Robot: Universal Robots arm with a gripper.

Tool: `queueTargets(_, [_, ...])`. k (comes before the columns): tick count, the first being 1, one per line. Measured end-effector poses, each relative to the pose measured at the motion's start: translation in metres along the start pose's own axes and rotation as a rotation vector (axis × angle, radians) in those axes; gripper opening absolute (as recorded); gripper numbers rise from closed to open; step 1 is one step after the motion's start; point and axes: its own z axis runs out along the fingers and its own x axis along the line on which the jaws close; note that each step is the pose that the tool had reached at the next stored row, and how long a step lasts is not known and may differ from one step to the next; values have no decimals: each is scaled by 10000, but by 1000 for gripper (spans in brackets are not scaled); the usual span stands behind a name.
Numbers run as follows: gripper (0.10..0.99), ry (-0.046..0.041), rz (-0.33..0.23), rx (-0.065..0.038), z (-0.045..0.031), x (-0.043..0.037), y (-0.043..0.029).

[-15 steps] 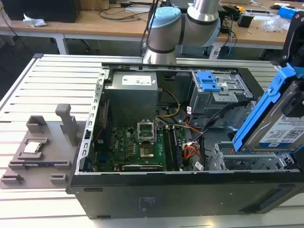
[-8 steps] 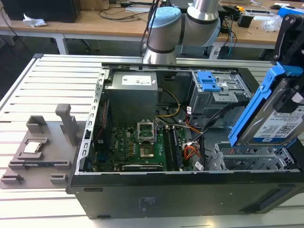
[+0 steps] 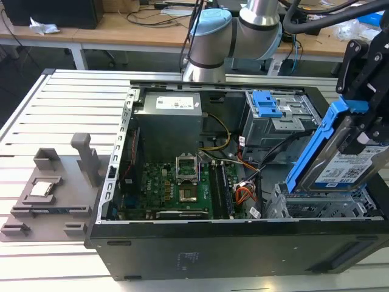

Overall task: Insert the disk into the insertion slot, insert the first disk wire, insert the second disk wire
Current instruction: 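Insert the disk into the insertion slot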

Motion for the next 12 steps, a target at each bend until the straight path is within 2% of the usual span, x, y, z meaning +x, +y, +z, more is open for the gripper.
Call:
queueTargets(5, [361, 0, -2, 0, 70, -45, -4])
queueTargets(12, [361, 0, -1, 0, 169, -56, -9])
